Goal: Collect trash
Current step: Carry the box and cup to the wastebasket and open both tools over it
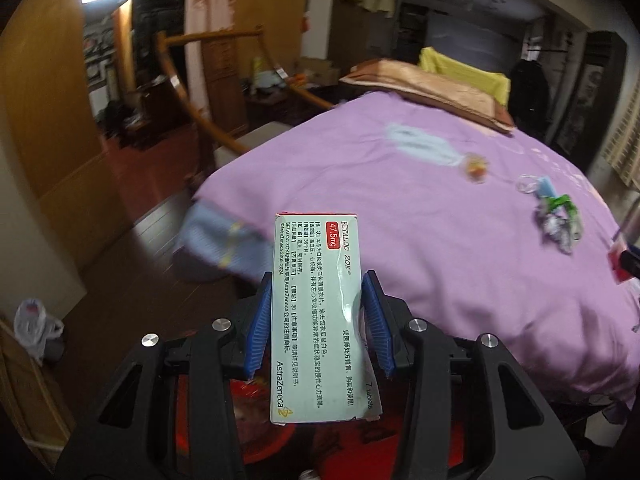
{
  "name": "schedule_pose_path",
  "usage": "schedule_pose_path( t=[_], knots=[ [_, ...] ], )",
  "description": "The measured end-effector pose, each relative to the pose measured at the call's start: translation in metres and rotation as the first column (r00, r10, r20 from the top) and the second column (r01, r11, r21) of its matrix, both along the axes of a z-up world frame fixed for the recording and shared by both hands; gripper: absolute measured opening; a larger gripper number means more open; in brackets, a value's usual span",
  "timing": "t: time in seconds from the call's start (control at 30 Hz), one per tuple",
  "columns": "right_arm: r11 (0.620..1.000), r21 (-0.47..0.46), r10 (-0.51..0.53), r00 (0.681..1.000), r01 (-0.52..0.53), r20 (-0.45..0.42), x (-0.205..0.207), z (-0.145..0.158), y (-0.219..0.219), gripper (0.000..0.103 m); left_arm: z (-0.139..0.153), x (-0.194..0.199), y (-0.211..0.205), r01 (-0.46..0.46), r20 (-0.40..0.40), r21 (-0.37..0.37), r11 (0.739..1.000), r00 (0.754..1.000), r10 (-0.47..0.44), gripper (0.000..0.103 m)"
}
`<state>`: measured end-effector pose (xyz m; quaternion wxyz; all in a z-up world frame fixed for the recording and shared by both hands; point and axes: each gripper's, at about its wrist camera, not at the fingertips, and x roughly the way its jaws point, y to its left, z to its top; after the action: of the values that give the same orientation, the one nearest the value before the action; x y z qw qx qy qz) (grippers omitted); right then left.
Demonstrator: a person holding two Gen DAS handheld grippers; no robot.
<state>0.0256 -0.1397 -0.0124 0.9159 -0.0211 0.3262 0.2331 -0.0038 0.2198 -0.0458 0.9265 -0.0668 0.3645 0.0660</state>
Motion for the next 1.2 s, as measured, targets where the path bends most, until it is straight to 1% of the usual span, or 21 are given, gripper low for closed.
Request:
schedule_pose_path(
  t=[0.13, 0.2, 0.23, 0.27, 0.33, 0.43, 0.5, 0.57, 0.7, 0.8, 0.87, 0.9, 1.0, 1.03, 1.07, 1.1, 1.2],
  knots=[
    [0.998, -0.002, 0.058, 0.998, -0.058, -0.022, 0.004, 0.001, 0.031, 0.057, -0.028, -0.013, 0.036, -0.07, -0.057, -0.012, 0.997, 0.996, 0.069, 0.046],
    [0.996, -0.004, 0.087, 0.996, -0.087, -0.034, 0.006, 0.001, 0.049, 0.057, -0.043, -0.017, 0.052, -0.108, -0.093, -0.011, 0.994, 0.99, 0.107, 0.066],
    [0.994, -0.008, 0.105, 0.994, -0.106, -0.04, 0.006, 0.001, 0.06, 0.057, -0.05, -0.021, 0.061, -0.143, -0.1, -0.006, 0.99, 0.985, 0.142, 0.08],
    [0.993, -0.012, 0.121, 0.992, -0.122, -0.043, 0.006, 0.001, 0.068, 0.057, -0.054, -0.024, 0.068, -0.166, -0.098, -0.004, 0.986, 0.981, 0.165, 0.085],
    [0.987, -0.018, 0.157, 0.986, -0.158, -0.051, 0.006, 0.001, 0.088, 0.057, -0.057, -0.031, 0.077, -0.188, -0.095, 0.004, 0.982, 0.978, 0.188, 0.086],
    [0.975, -0.028, 0.219, 0.973, -0.222, -0.068, 0.005, 0.0, 0.12, 0.057, -0.06, -0.043, 0.092, -0.242, -0.076, 0.018, 0.97, 0.967, 0.243, 0.092],
    [0.963, -0.032, 0.265, 0.961, -0.268, -0.085, 0.002, -0.003, 0.142, 0.057, -0.063, -0.052, 0.104, -0.271, -0.069, 0.014, 0.962, 0.96, 0.272, 0.093],
    [0.945, -0.035, 0.321, 0.941, -0.326, -0.105, -0.001, -0.006, 0.168, 0.057, -0.066, -0.062, 0.117, -0.302, -0.067, -0.004, 0.953, 0.951, 0.301, 0.093],
    [0.903, -0.039, 0.418, 0.895, -0.428, -0.152, -0.009, -0.014, 0.218, 0.057, -0.071, -0.075, 0.134, -0.347, -0.066, -0.017, 0.938, 0.936, 0.345, 0.094],
    [0.866, -0.033, 0.484, 0.855, -0.498, -0.187, -0.013, -0.021, 0.257, 0.057, -0.074, -0.084, 0.146, -0.378, -0.065, -0.018, 0.926, 0.924, 0.376, 0.094],
    [0.839, -0.02, 0.528, 0.824, -0.543, -0.207, -0.016, -0.023, 0.284, 0.057, -0.078, -0.091, 0.154, -0.388, -0.065, -0.024, 0.921, 0.92, 0.386, 0.094],
    [0.83, -0.014, 0.542, 0.813, -0.557, -0.213, -0.016, -0.025, 0.293, 0.057, -0.078, -0.094, 0.158, -0.391, -0.065, -0.027, 0.92, 0.919, 0.389, 0.094],
    [0.789, 0.039, 0.605, 0.762, -0.614, -0.23, -0.017, -0.025, 0.33, 0.058, -0.081, -0.1, 0.167, -0.404, -0.07, -0.03, 0.914, 0.913, 0.401, 0.094],
    [0.769, 0.076, 0.632, 0.737, -0.635, -0.238, -0.016, -0.026, 0.344, 0.06, -0.081, -0.101, 0.17, -0.412, -0.071, -0.029, 0.911, 0.91, 0.409, 0.094],
    [0.757, 0.101, 0.648, 0.721, -0.646, -0.246, -0.015, -0.026, 0.354, 0.072, -0.081, -0.099, 0.174, -0.417, -0.072, -0.03, 0.908, 0.907, 0.414, 0.095],
    [0.758, 0.113, 0.648, 0.722, -0.642, -0.244, -0.014, -0.025, 0.363, 0.075, -0.082, -0.1, 0.178, -0.425, -0.073, -0.033, 0.905, 0.904, 0.422, 0.095],
    [0.767, 0.112, 0.638, 0.735, -0.631, -0.229, -0.012, -0.023, 0.367, 0.075, -0.08, -0.107, 0.185, -0.444, -0.066, -0.049, 0.895, 0.895, 0.441, 0.096]
  ],
)
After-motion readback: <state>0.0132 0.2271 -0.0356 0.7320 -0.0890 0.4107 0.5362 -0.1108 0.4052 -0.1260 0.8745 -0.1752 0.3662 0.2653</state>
